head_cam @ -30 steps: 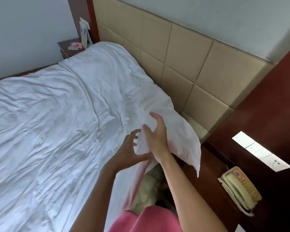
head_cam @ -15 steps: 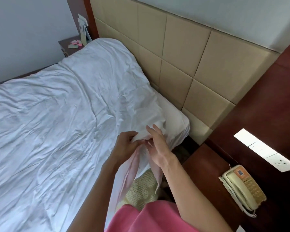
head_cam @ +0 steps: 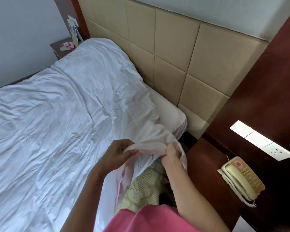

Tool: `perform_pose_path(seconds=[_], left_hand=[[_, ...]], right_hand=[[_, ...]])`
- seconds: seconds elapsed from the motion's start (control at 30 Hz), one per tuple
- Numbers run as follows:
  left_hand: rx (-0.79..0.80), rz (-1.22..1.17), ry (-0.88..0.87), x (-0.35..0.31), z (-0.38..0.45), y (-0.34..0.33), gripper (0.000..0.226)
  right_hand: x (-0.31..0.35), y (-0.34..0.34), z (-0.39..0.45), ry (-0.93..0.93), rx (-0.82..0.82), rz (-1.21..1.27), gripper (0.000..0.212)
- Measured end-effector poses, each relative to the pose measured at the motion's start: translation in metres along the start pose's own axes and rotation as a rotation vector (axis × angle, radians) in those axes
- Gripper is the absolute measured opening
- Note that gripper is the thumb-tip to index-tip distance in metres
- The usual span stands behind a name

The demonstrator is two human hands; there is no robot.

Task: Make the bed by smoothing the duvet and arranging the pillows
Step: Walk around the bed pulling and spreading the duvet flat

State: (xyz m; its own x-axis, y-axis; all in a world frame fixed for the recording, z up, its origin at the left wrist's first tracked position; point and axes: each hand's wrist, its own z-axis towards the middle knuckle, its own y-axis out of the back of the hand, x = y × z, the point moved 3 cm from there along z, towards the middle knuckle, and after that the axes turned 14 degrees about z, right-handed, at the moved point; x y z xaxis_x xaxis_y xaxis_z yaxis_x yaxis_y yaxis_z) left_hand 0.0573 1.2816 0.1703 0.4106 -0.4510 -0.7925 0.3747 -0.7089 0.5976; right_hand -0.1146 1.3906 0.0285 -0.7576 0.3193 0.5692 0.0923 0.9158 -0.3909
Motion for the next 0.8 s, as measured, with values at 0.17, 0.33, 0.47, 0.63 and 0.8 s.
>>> perform_pose_path(seconds=[0.17, 0.33, 0.47, 0.63, 0.8], left_hand=[[0.080, 0.085, -0.015, 0.008, -0.002, -0.008, 0.004], [0.312, 0.293, 0.010, 0.014, 0.004, -0.019, 0.027], [0.444, 0.386, 0.053, 0.020, 0.008, -0.029, 0.034], [0.376, 0.406, 0.035, 0.012, 0.011, -0.024, 0.029], [-0.146, 0.188, -0.042, -0.013, 0.023, -0.007, 0.027]], right_hand=[[0.063, -0.031, -0.061, 0.639, 0.142, -0.790, 0.073], [0.088, -0.050, -0.087, 0.973, 0.284, -1.133, 0.085], [0.095, -0.059, -0.106, 1.204, 0.515, -1.334, 0.060], [0.102, -0.052, -0.109, 1.068, 0.565, -1.413, 0.035], [0.104, -0.050, -0.105, 1.059, 0.544, -1.381, 0.029]])
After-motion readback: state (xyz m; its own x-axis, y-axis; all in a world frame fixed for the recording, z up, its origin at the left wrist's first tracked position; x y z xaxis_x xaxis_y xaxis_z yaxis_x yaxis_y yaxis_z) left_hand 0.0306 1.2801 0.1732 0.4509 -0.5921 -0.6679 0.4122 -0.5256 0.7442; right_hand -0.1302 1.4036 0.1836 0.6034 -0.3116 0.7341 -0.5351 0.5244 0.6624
